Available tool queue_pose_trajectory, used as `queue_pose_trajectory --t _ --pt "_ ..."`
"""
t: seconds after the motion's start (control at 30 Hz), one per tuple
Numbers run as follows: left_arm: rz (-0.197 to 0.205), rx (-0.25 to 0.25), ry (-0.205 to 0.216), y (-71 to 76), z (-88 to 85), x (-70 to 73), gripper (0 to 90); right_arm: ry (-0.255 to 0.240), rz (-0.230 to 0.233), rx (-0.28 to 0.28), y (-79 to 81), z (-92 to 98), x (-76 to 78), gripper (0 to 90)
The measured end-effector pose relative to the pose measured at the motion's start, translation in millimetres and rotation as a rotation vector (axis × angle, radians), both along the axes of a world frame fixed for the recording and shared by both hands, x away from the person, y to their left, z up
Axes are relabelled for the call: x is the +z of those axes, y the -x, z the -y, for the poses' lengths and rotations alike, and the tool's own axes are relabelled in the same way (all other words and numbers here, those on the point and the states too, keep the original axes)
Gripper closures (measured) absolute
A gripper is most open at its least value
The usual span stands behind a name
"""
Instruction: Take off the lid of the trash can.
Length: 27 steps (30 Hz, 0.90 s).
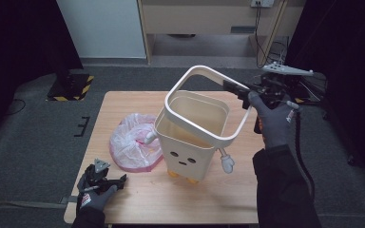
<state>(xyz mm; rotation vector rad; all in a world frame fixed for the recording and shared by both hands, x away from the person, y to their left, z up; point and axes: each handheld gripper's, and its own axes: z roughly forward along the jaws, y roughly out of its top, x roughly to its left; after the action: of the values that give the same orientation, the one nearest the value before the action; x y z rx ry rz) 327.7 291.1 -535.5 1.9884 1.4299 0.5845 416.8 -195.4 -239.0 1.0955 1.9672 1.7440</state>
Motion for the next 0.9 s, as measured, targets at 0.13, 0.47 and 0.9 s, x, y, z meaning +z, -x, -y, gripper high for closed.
queue_pose_trajectory --t 0.13,0.47,0.9 --pt "0.000 0.001 -0.001 -0.1 0.2 0.0 0.0 -0.004 0.026 -0.053 10.1 17.5 0.4 71.2" --pt "-0.001 0.002 -0.003 0.1 0.5 0.1 0.0 -0.021 0.088 -0.186 33.3 68.8 -1.6 71.1" --pt "-0.001 0.003 -0.003 0.0 0.6 0.1 0.0 -0.025 0.101 -0.329 47.8 117.9 -24.8 71.2"
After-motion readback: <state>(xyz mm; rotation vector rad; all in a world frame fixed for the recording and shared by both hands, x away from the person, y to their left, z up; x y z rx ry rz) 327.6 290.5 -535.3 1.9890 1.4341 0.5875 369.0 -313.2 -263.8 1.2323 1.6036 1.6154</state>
